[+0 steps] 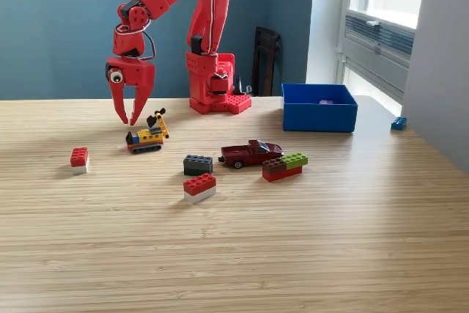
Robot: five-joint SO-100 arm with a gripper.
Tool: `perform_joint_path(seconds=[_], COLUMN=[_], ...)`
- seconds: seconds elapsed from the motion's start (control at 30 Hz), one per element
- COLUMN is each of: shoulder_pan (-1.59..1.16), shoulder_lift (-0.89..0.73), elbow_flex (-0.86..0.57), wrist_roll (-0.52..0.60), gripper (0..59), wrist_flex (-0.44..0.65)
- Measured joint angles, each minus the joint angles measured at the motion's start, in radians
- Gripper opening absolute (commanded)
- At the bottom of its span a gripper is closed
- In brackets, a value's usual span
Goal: Grasp a lego block and put it in the bin.
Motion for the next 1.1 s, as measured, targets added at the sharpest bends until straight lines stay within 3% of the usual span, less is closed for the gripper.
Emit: perform_joint_path(seconds=[0.33,0.47,0.63,0.83,1.1], shoulder_pan=[-0.089,-0.189,-0.270,-0.281,-0.284], shoulder_lift=[0.000,0.000,0.000,0.000,-0.137], elbow_flex=[-0.040,-0.101,-0.224,-0.333,-0.391], wrist_roll=[-0.015,-0.114,-0.267,-0.433,-0.512], gripper=[1.8,19.2,32.3,35.4,34.9], wrist_flex=[0.098,0.169,0.307,0.394,0.394])
